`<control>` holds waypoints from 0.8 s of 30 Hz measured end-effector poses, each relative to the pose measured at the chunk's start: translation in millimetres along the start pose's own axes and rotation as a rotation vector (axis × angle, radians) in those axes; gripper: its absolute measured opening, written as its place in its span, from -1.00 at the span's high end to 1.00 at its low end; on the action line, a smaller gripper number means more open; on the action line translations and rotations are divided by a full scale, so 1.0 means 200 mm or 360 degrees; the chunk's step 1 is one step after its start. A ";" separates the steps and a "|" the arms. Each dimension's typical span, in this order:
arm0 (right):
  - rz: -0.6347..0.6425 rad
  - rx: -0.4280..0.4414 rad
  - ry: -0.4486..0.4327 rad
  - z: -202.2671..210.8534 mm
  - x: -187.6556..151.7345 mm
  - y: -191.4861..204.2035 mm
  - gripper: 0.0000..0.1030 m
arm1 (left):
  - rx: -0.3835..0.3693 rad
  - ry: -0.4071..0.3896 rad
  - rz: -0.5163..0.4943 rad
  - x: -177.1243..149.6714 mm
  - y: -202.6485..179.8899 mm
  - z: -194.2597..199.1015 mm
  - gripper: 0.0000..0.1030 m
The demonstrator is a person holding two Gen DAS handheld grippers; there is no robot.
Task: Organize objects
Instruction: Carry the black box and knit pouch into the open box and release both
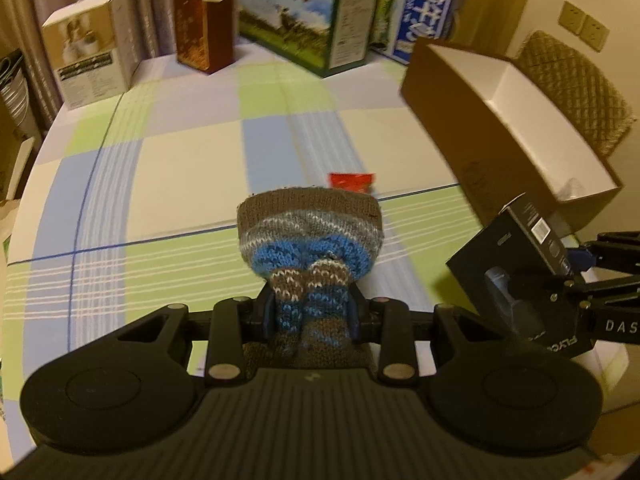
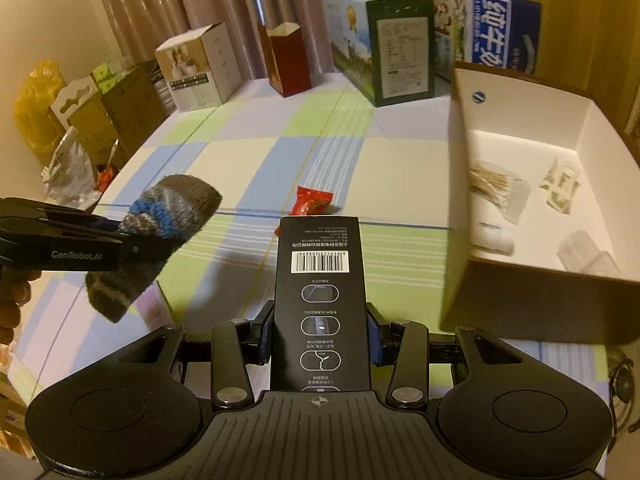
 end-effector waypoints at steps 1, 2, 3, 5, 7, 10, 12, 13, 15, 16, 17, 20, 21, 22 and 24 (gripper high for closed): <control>-0.0011 0.0000 -0.0005 0.03 -0.01 -0.01 0.21 | -0.0012 -0.0007 -0.0005 0.00 -0.03 0.01 0.44; -0.0022 0.0001 -0.0010 0.05 -0.02 -0.03 0.21 | -0.0025 -0.0014 -0.0010 0.00 -0.06 0.02 0.44; -0.0035 0.0000 -0.0016 0.08 -0.03 -0.04 0.21 | -0.0037 -0.0018 -0.0015 0.00 -0.09 0.03 0.44; -0.0060 0.0001 -0.0027 0.14 -0.05 -0.07 0.21 | -0.0063 -0.0027 -0.0030 0.00 -0.15 0.05 0.44; -0.0084 -0.0005 -0.0037 0.18 -0.07 -0.10 0.21 | -0.0087 -0.0029 -0.0044 0.00 -0.21 0.06 0.44; -0.0112 -0.0017 -0.0053 0.26 -0.10 -0.14 0.21 | -0.0115 -0.0030 -0.0064 -0.01 -0.28 0.08 0.44; -0.0130 -0.0022 -0.0063 0.30 -0.11 -0.18 0.21 | -0.0133 -0.0027 -0.0074 -0.02 -0.33 0.09 0.44; -0.0138 -0.0024 -0.0070 0.32 -0.12 -0.19 0.21 | -0.0141 -0.0026 -0.0078 -0.02 -0.35 0.09 0.44; -0.0156 -0.0032 -0.0085 0.37 -0.14 -0.22 0.21 | -0.0156 -0.0026 -0.0087 -0.02 -0.39 0.10 0.44; -0.0165 -0.0038 -0.0093 0.40 -0.14 -0.24 0.21 | -0.0163 -0.0027 -0.0092 -0.03 -0.42 0.10 0.44; -0.0171 -0.0044 -0.0101 0.42 -0.14 -0.26 0.21 | -0.0171 -0.0027 -0.0099 -0.03 -0.44 0.10 0.44; -0.0191 -0.0060 -0.0130 0.47 -0.15 -0.30 0.21 | -0.0189 -0.0036 -0.0115 -0.03 -0.50 0.12 0.44; -0.0199 -0.0061 -0.0141 0.50 -0.14 -0.32 0.21 | -0.0195 -0.0040 -0.0120 -0.02 -0.52 0.12 0.44; -0.0207 -0.0061 -0.0154 0.52 -0.14 -0.34 0.21 | -0.0201 -0.0044 -0.0124 -0.02 -0.54 0.12 0.44; -0.0211 -0.0067 -0.0180 0.56 -0.13 -0.37 0.22 | -0.0212 -0.0057 -0.0133 0.00 -0.58 0.13 0.44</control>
Point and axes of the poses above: each gripper's, at about its wrist camera, not at the fingertips, and z roughly against the way its jaws point, y to its left, x to its top, the point moved 4 cm from there along -z, roughly the way its jaws point, and after that the axes turned 6 degrees about z, right-handed, at the moved point
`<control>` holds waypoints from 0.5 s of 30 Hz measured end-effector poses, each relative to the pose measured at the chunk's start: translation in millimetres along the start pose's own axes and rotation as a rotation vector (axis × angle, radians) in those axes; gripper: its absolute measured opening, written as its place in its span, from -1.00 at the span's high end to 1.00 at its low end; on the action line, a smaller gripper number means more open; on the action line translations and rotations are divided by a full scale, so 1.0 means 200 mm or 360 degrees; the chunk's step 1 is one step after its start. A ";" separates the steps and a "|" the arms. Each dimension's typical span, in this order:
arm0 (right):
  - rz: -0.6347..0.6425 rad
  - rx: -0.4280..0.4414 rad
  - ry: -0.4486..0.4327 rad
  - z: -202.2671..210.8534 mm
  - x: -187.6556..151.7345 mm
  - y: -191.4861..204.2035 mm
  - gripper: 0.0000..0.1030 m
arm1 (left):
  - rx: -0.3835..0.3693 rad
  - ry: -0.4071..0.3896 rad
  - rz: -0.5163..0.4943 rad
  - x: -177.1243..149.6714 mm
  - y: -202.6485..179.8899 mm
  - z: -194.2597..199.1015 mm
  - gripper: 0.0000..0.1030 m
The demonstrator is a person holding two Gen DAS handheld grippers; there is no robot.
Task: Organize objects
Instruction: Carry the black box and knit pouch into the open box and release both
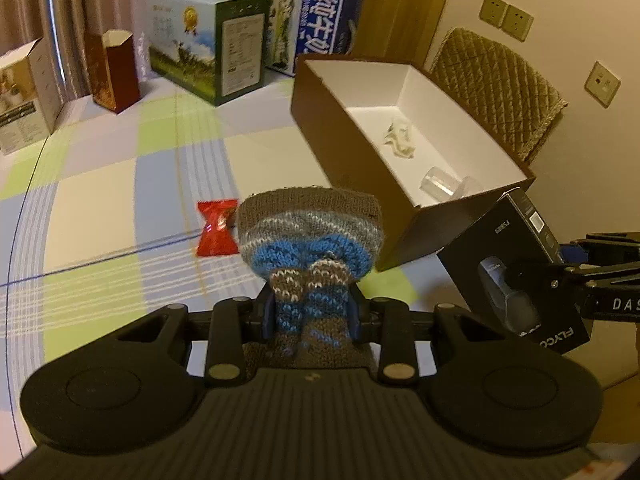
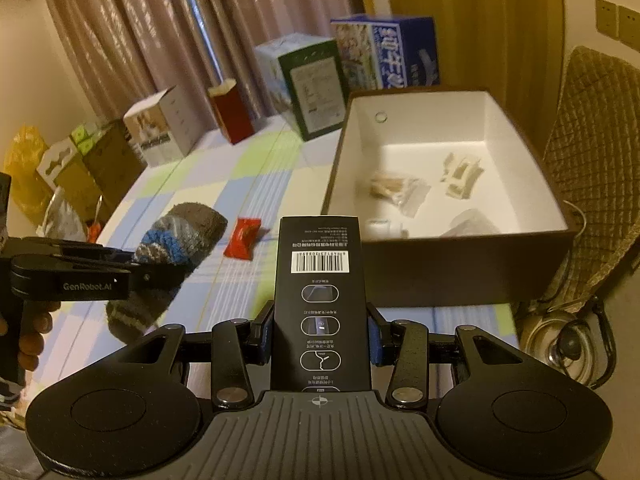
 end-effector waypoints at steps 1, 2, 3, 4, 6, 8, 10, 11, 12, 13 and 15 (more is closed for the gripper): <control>0.0001 -0.0001 -0.0014 0.02 0.01 -0.01 0.21 | -0.0006 -0.0007 -0.0007 0.01 -0.02 0.00 0.44; -0.0001 0.0004 -0.0029 0.04 0.03 -0.03 0.21 | -0.0011 -0.0017 -0.0014 0.02 -0.04 0.00 0.44; -0.0007 0.0011 -0.0047 0.06 0.04 -0.05 0.21 | -0.0016 -0.0025 -0.0021 0.04 -0.06 0.00 0.44; -0.0011 0.0014 -0.0063 0.07 0.06 -0.06 0.21 | -0.0023 -0.0033 -0.0029 0.05 -0.09 0.00 0.44; 0.0000 0.0007 -0.0098 0.11 0.11 -0.10 0.22 | -0.0040 -0.0054 -0.0048 0.09 -0.13 0.00 0.44; 0.0015 -0.0018 -0.0140 0.13 0.16 -0.13 0.22 | -0.0056 -0.0078 -0.0071 0.13 -0.19 -0.01 0.44; 0.0022 -0.0036 -0.0183 0.15 0.22 -0.17 0.22 | -0.0071 -0.0099 -0.0084 0.18 -0.23 -0.03 0.44; 0.0025 -0.0040 -0.0198 0.15 0.25 -0.20 0.22 | -0.0079 -0.0114 -0.0089 0.21 -0.25 -0.03 0.44; 0.0025 -0.0046 -0.0212 0.15 0.28 -0.22 0.22 | -0.0086 -0.0128 -0.0094 0.24 -0.28 -0.04 0.44; 0.0025 -0.0052 -0.0221 0.15 0.31 -0.24 0.22 | -0.0093 -0.0139 -0.0098 0.26 -0.30 -0.05 0.44; 0.0034 -0.0074 -0.0239 0.15 0.36 -0.28 0.22 | -0.0112 -0.0158 -0.0103 0.32 -0.34 -0.08 0.44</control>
Point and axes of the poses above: each gripper's, at about its wrist camera, not at the fingertips, and z roughly against the way its jaws point, y to its left, x to its top, the point moved 4 cm from there along -z, roughly the way its jaws point, and after that the axes turned 6 degrees about z, right-handed, at the moved point
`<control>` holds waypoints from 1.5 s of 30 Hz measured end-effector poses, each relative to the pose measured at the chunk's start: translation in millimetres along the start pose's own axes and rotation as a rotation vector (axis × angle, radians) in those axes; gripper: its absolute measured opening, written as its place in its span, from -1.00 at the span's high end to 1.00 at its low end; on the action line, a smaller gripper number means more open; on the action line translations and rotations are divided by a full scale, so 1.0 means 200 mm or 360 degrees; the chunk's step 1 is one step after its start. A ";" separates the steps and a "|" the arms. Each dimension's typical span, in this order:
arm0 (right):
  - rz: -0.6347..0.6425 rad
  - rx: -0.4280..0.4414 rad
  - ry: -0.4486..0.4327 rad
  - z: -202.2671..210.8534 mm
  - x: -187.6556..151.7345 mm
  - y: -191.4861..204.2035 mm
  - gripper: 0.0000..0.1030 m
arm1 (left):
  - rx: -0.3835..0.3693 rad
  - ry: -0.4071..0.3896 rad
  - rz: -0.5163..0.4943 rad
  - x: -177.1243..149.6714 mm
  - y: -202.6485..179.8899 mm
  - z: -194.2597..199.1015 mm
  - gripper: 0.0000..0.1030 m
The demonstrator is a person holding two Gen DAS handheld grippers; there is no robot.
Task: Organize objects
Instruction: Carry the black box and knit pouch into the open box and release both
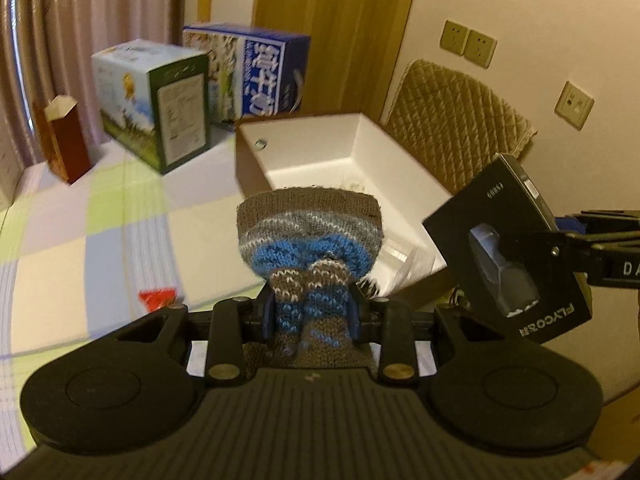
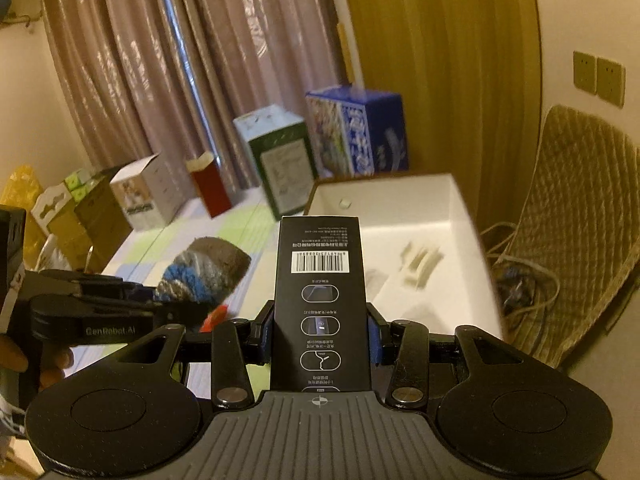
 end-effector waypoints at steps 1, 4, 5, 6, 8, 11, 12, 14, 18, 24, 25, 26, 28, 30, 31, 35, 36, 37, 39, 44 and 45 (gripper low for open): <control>0.0007 -0.0011 -0.0009 -0.01 0.03 -0.02 0.22 | -0.0012 -0.0010 -0.0003 0.03 -0.02 -0.02 0.44; 0.0021 -0.0040 -0.0041 -0.04 0.12 -0.09 0.22 | -0.0028 -0.0046 -0.0020 0.11 -0.07 -0.07 0.44; 0.0024 -0.0049 -0.0051 -0.05 0.14 -0.11 0.22 | -0.0029 -0.0056 -0.0028 0.14 -0.09 -0.08 0.44; 0.0028 -0.0058 -0.0059 -0.06 0.17 -0.13 0.22 | -0.0031 -0.0069 -0.0034 0.17 -0.11 -0.09 0.44; 0.0033 -0.0082 -0.0068 -0.10 0.22 -0.18 0.22 | -0.0036 -0.0089 -0.0041 0.22 -0.14 -0.12 0.43; 0.0027 -0.0121 -0.0059 -0.17 0.27 -0.26 0.22 | -0.0031 -0.0084 -0.0036 0.29 -0.16 -0.19 0.43; 0.0023 -0.0131 -0.0052 -0.20 0.29 -0.28 0.22 | -0.0034 -0.0076 -0.0031 0.30 -0.17 -0.21 0.43; 0.0024 -0.0157 -0.0033 -0.26 0.32 -0.32 0.22 | -0.0035 -0.0050 -0.0028 0.34 -0.18 -0.26 0.43; 0.0026 -0.0188 0.0018 -0.37 0.34 -0.38 0.22 | -0.0007 -0.0020 -0.0034 0.40 -0.18 -0.37 0.43; 0.0018 -0.0216 0.0111 -0.56 0.35 -0.47 0.22 | 0.0015 0.0054 -0.0021 0.46 -0.17 -0.56 0.43; 0.0009 -0.0220 0.0128 -0.59 0.35 -0.49 0.22 | 0.0016 0.0066 -0.0022 0.46 -0.17 -0.58 0.43; 0.0000 -0.0221 0.0144 -0.61 0.35 -0.50 0.22 | 0.0015 0.0082 -0.0019 0.47 -0.18 -0.62 0.43; -0.0016 -0.0219 0.0177 -0.67 0.35 -0.53 0.22 | 0.0018 0.0108 -0.0011 0.47 -0.18 -0.68 0.43; -0.0022 -0.0218 0.0211 -0.73 0.34 -0.56 0.22 | 0.0033 0.0133 -0.0006 0.48 -0.17 -0.74 0.43; -0.0026 -0.0217 0.0227 -0.76 0.34 -0.57 0.22 | 0.0041 0.0141 -0.0005 0.49 -0.17 -0.77 0.43; -0.0031 -0.0232 0.0282 -0.86 0.33 -0.61 0.22 | 0.0074 0.0174 0.0012 0.51 -0.15 -0.88 0.43; -0.0035 -0.0234 0.0294 -0.88 0.33 -0.62 0.22 | 0.0086 0.0186 0.0011 0.51 -0.14 -0.90 0.43; -0.0040 -0.0234 0.0304 -0.91 0.33 -0.63 0.22 | 0.0096 0.0190 0.0002 0.51 -0.14 -0.92 0.43; -0.0052 -0.0234 0.0323 -0.96 0.32 -0.65 0.22 | 0.0118 0.0197 -0.0004 0.53 -0.13 -0.96 0.42; -0.0051 -0.0277 0.0366 -1.09 0.33 -0.69 0.22 | 0.0167 0.0234 -0.0007 0.56 -0.10 -1.09 0.41; -0.0040 -0.0291 0.0372 -1.11 0.33 -0.70 0.22 | 0.0176 0.0239 -0.0008 0.57 -0.10 -1.12 0.41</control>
Point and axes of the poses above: each gripper's, at about its wrist camera, not at the fingertips, and z roughly against the way its jaws point, y to its left, x to its top, the point moved 4 cm from there along -z, roughly the way its jaws point, and after that the axes turned 6 degrees about z, right-handed, at the moved point
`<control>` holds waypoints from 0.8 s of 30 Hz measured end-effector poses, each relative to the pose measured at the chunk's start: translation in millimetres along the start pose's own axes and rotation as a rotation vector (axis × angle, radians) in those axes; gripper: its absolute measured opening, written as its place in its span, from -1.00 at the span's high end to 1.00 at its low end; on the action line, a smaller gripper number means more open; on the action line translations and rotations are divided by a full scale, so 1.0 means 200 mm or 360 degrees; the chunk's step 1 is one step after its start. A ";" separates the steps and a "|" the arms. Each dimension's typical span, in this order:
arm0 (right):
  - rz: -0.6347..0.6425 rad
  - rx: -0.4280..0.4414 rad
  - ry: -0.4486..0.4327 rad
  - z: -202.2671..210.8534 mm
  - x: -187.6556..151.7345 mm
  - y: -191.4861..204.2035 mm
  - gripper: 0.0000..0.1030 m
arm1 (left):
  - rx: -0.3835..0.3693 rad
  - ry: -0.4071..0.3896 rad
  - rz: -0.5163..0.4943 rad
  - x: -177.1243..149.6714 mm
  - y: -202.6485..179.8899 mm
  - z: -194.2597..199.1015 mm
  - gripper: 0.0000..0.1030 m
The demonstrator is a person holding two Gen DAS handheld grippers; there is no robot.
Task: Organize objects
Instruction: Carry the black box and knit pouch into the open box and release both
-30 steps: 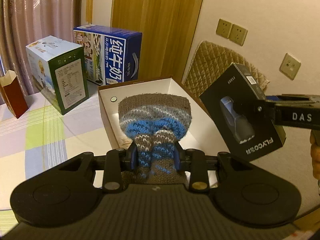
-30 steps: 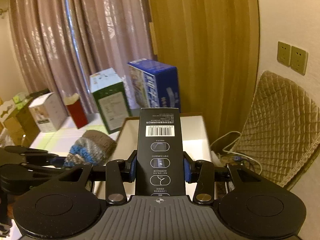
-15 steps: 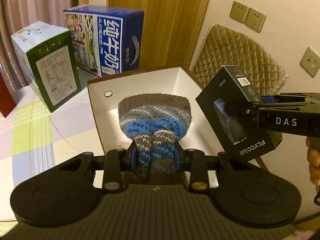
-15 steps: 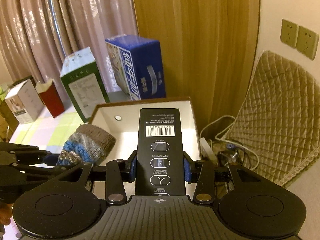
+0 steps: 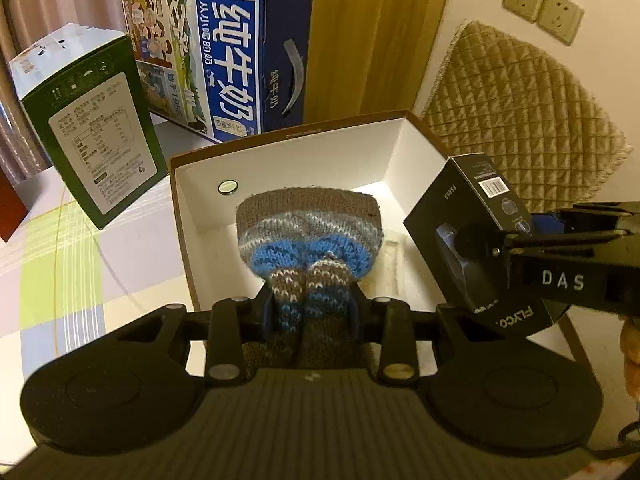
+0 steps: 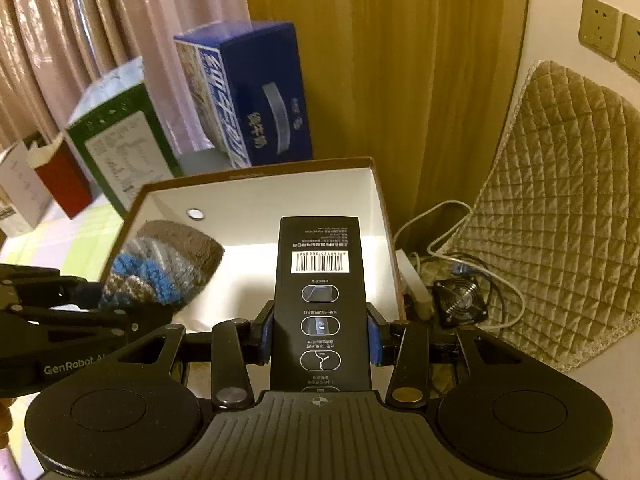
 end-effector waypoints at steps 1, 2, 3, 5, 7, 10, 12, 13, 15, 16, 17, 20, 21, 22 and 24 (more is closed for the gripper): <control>0.0010 -0.0013 0.0006 -0.02 0.01 0.00 0.22 | 0.0004 0.0006 0.0001 0.01 0.00 -0.02 0.41; 0.0017 -0.0027 0.0012 -0.04 0.01 0.00 0.22 | 0.0006 0.0017 0.0000 0.03 -0.01 -0.04 0.39; 0.0031 -0.0045 0.0016 -0.06 0.02 0.00 0.22 | 0.0006 0.0023 -0.0005 0.04 -0.01 -0.06 0.38; 0.0066 -0.0078 0.0016 -0.09 0.04 0.01 0.22 | 0.0011 0.0036 -0.0019 0.05 -0.03 -0.10 0.33; 0.0073 -0.0080 0.0016 -0.12 0.05 0.01 0.22 | 0.0021 0.0053 -0.0036 0.06 -0.05 -0.14 0.29; 0.0080 -0.0092 0.0011 -0.15 0.07 0.01 0.22 | 0.0048 0.0057 -0.0045 0.07 -0.05 -0.19 0.17; 0.0082 -0.0100 0.0011 -0.17 0.08 0.00 0.22 | 0.0065 0.0062 -0.0058 0.07 -0.05 -0.22 0.05; 0.0077 -0.0099 0.0011 -0.17 0.08 0.00 0.21 | 0.0074 0.0065 -0.0057 0.07 -0.05 -0.23 -0.04; 0.0087 -0.0101 0.0011 -0.19 0.09 0.00 0.21 | 0.0076 0.0065 -0.0056 0.07 -0.04 -0.24 -0.16; 0.0088 -0.0106 0.0009 -0.19 0.09 -0.01 0.21 | 0.0075 0.0064 -0.0051 0.07 -0.03 -0.24 -0.34; 0.0088 -0.0118 0.0000 -0.20 0.09 -0.01 0.21 | 0.0079 0.0057 -0.0043 0.08 -0.03 -0.24 -0.45; 0.0110 -0.0160 -0.0025 -0.19 0.10 -0.01 0.08 | 0.0075 0.0039 -0.0053 0.09 -0.02 -0.23 -0.45; 0.0121 -0.0149 -0.0045 -0.18 0.10 0.00 0.02 | 0.0076 0.0041 -0.0062 0.08 -0.02 -0.22 -0.46; 0.0118 -0.0126 -0.0057 -0.17 0.10 0.00 -0.07 | 0.0074 0.0041 -0.0074 0.08 -0.02 -0.22 -0.47; 0.0107 -0.0096 -0.0069 -0.14 0.10 0.00 -0.17 | 0.0065 0.0042 -0.0096 0.07 -0.02 -0.21 -0.50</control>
Point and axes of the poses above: each gripper's, at about its wrist camera, not at the fingertips, and z roughly against the way its jaws point, y to its left, x to its top, the point moved 4 cm from there along -z, roughly the way its jaws point, and after that the axes turned 6 degrees about z, right-handed, at the moved point
